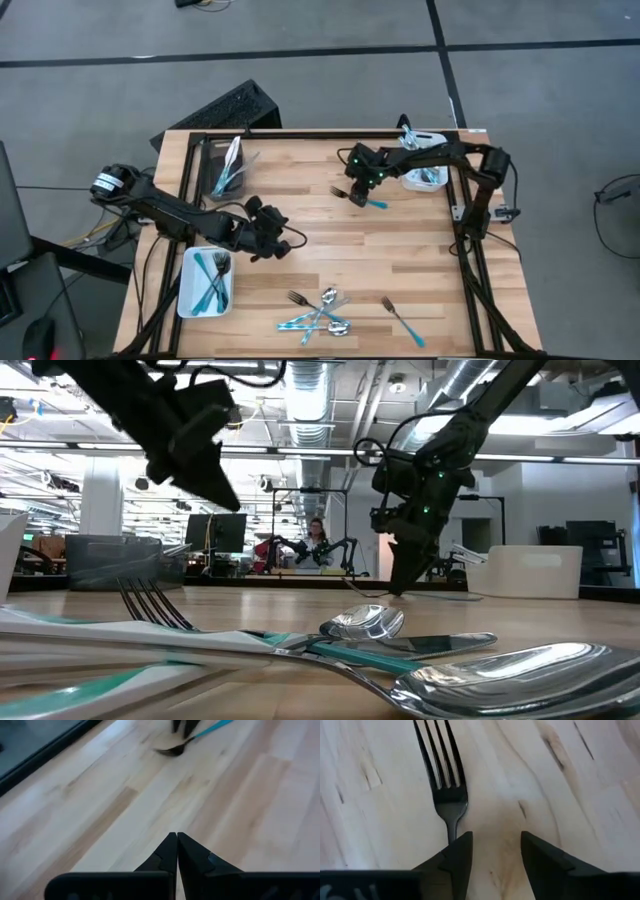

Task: Sort silverware by color (type)
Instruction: Put the blue fork into the left white bin

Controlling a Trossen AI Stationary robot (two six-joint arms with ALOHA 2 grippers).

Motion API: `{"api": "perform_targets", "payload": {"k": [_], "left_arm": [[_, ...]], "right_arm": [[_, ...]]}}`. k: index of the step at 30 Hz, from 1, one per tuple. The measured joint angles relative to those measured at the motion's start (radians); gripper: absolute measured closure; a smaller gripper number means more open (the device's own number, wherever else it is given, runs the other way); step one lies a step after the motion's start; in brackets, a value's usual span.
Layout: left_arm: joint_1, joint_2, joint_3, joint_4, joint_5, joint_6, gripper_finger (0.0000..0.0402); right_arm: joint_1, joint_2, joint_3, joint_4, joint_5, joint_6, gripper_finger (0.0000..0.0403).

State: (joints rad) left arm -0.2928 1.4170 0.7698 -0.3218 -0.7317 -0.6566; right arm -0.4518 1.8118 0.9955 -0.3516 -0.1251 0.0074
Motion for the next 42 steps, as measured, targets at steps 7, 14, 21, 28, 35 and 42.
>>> {"api": "perform_targets", "payload": {"k": [7,14,21,28,35,42], "left_arm": [[0.013,0.000,-0.039,0.058,-0.061,-0.016,0.0401],[0.013,0.000,-0.098,0.309,-0.069,0.105,0.0401],[0.016,0.001,-0.136,0.405,-0.011,0.168,0.0401],[0.084,0.021,-0.137,0.402,-0.086,0.190,0.0383],[0.106,0.041,-0.137,0.207,0.186,0.300,0.0344],[0.022,0.029,-0.140,0.366,0.163,0.302,0.0335]], "right_arm": [[0.012,-0.115,-0.005,-0.045,-0.008,0.017,0.0236],[0.068,-0.134,-0.088,0.123,0.000,0.084,0.0240],[0.108,-0.046,-0.101,0.121,0.150,0.101,0.0240],[0.148,-0.015,-0.096,0.072,0.186,0.186,0.0313],[0.310,-0.149,-0.182,0.128,0.209,0.317,0.0371],[0.448,-0.307,-0.505,1.013,0.287,0.385,0.0376]]}}
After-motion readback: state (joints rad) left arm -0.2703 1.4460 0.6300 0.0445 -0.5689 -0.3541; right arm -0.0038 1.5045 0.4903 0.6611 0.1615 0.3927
